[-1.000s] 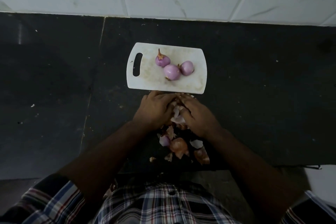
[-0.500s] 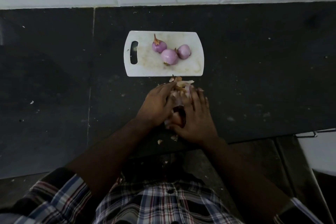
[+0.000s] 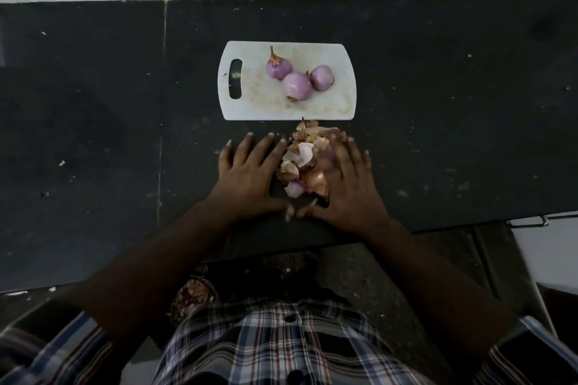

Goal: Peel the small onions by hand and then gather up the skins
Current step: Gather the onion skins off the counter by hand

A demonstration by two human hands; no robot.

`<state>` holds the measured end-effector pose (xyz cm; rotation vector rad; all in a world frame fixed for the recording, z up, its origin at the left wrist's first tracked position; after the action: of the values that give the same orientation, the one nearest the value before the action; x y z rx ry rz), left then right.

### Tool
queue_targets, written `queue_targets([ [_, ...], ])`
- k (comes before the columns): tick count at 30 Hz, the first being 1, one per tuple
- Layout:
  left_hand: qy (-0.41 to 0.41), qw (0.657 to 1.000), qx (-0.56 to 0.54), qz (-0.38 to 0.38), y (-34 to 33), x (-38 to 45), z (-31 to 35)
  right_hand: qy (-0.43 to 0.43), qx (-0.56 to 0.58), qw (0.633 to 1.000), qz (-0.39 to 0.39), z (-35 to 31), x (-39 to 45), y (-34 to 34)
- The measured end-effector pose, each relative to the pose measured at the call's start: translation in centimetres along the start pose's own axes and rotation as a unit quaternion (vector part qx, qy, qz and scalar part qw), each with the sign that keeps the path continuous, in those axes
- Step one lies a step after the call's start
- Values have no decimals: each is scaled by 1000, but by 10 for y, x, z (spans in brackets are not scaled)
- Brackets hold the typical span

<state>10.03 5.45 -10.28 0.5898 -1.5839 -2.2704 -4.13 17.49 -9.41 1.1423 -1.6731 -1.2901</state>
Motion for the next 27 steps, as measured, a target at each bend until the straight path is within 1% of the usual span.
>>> queue_targets([
  [2, 36, 998, -34, 46, 10, 6, -6, -22, 19, 999, 13, 5, 12, 10],
  [3, 43, 997, -45, 44, 11, 6, -9, -23, 33, 999, 15, 7, 14, 13],
  [5, 27, 999, -42, 2, 4, -3, -12, -5, 47, 999, 0, 8, 4, 15],
  [7, 5, 999, -12, -41, -5, -18, -13, 10, 34, 999, -21, 10, -12, 11],
  [8, 5, 999, -4, -46, -8, -22, -13, 6, 23, 999, -31, 14, -17, 6],
  [10, 25, 999, -19, -23, -5, -17, -13, -20, 9, 999, -40, 22, -12, 2],
  [12, 51, 998, -35, 10, 8, -1, -9, -43, 20, 998, -40, 24, 7, 4],
  [13, 57, 998, -35, 15, 14, 7, -7, -46, 22, 998, -35, 22, 17, 8],
  [16, 50, 998, -20, -14, 27, 22, -2, -59, 16, 998, -23, 22, 29, 29],
  [17, 48, 998, -26, -33, 29, 25, -1, -82, 21, 996, -33, 27, 27, 36],
  [18, 48, 996, -44, -57, 29, 28, 1, -120, 37, 990, -60, 34, 24, 39],
  [20, 47, 989, -94, -101, 27, 34, 7, -195, 77, 968, -135, 44, 15, 34],
  [21, 43, 987, -108, -114, 26, 38, 12, -212, 90, 960, -159, 43, 14, 29],
  [23, 31, 985, -116, -121, 25, 46, 24, -213, 111, 957, -163, 35, 20, 19],
  [27, 17, 983, -149, -104, 25, 54, 38, -163, 177, 964, -113, 16, 38, 19],
])
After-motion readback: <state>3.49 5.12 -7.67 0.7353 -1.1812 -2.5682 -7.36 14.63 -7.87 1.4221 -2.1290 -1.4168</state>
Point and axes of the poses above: each hand's wrist, its own x-axis towards the middle knuckle, its own y-axis out of the back of the hand, z = x × y, the point moved 7 cm from there along x, towards the middle knuckle, and after that the axes turned 7 degrees about -y, right-handed, at the moved point
